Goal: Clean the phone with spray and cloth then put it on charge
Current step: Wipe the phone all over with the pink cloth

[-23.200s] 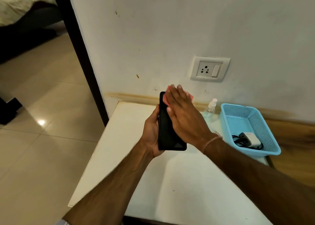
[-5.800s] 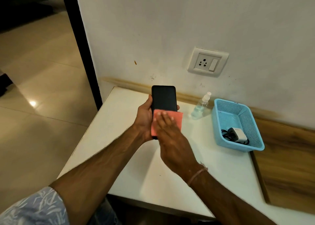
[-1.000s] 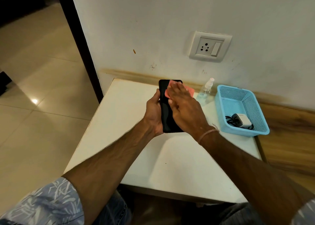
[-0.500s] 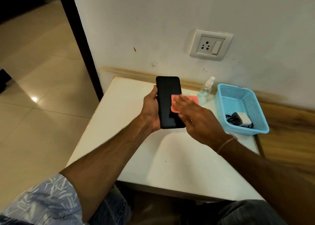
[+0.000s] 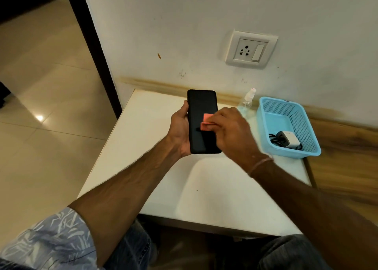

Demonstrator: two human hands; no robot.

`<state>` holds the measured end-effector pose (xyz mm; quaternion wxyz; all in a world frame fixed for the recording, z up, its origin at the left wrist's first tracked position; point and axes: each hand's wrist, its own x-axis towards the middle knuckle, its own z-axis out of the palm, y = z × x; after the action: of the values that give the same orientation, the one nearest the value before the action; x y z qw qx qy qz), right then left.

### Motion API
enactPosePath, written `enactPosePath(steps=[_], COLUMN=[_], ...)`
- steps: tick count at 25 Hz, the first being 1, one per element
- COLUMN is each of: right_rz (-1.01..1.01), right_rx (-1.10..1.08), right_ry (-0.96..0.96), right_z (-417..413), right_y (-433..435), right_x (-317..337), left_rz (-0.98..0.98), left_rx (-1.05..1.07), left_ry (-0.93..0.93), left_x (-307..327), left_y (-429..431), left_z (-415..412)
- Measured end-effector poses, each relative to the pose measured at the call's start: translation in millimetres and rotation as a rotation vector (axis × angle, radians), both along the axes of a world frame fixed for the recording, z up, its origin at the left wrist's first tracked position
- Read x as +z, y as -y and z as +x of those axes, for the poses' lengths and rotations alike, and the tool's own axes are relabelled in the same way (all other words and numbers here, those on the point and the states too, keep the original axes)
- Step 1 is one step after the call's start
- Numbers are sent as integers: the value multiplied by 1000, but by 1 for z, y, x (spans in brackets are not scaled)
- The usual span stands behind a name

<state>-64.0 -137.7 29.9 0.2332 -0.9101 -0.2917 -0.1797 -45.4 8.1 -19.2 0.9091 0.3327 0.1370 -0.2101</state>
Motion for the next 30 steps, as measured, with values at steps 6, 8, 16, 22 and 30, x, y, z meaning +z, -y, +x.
enactPosePath(steps=[6,8,16,22,30], right_rz=[-200,-157,-56,65,143], right_rx=[326,217,161,-183,-221], right_ry=[-186,-210,-241,-240,-244], right_z=[-26,-13,-33,-11,-21], right_y=[11,24,-9,-4,20], right_x=[-9,-4,-13,-10,-9], left_rz=[-112,-127,-108,-84,-173], left_rx=[21,20,19,18,134], left_ry=[53,63,57,46,60], left_x=[4,7,6,10,12], left_y=[-3,-4,-3,-2,-6], left_z=[-2,-1,-5,-4,2])
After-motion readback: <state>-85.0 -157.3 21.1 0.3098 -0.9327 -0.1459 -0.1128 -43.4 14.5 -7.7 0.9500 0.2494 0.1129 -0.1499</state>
